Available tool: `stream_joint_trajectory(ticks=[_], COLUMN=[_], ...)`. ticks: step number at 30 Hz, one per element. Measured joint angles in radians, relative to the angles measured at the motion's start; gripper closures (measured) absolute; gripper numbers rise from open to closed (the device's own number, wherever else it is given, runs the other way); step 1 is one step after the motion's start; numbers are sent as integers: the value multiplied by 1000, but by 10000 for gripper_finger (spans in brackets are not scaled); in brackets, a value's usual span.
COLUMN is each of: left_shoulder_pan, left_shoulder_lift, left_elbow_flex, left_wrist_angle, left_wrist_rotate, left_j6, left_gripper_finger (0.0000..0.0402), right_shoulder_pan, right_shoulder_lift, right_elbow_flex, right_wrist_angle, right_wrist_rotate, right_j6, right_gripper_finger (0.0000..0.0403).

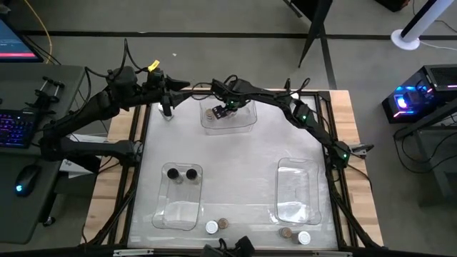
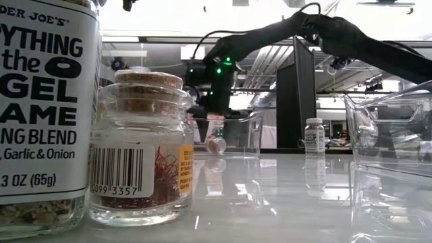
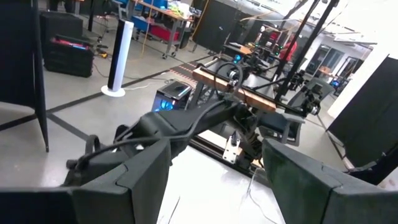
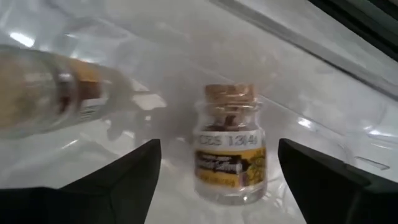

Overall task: Sort spices by type
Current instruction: Put the brown seasoning bottle into the middle transparent bin

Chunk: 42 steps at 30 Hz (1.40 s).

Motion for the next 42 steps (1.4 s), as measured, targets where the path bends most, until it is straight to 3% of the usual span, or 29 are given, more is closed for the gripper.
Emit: stream_joint_trajectory(ticks=[11,15,21,32,36,42], left_shoulder_pan=[-1,-1,-1,-1,-1,-19], left_shoulder_lift=[0,0,0,0,1,55], left_elbow_flex=[0,0,0,0,0,0], left_wrist_angle=[-1,-1,-2,-1,-27,-138], left_wrist_rotate=[0,0,0,-66,-66,-67], left_j6=[-2,9,20,49,199,636], left_gripper_finger=[158,158,158,158,158,158], right_shoulder_pan=[2,1,-3,20,34,65], right_shoulder_lift=[54,53,45,-135,-258,-419], right_elbow_flex=[2,2,2,0,1,2], right_wrist_angle=[-17,-11,-32,-42,-55,-101], right_wrist_rotate=[31,39,48,50,5,-257], right_j6=[49,42,-11,-232,-336,-483], right_gripper_finger=[85,114,214,216,216,216])
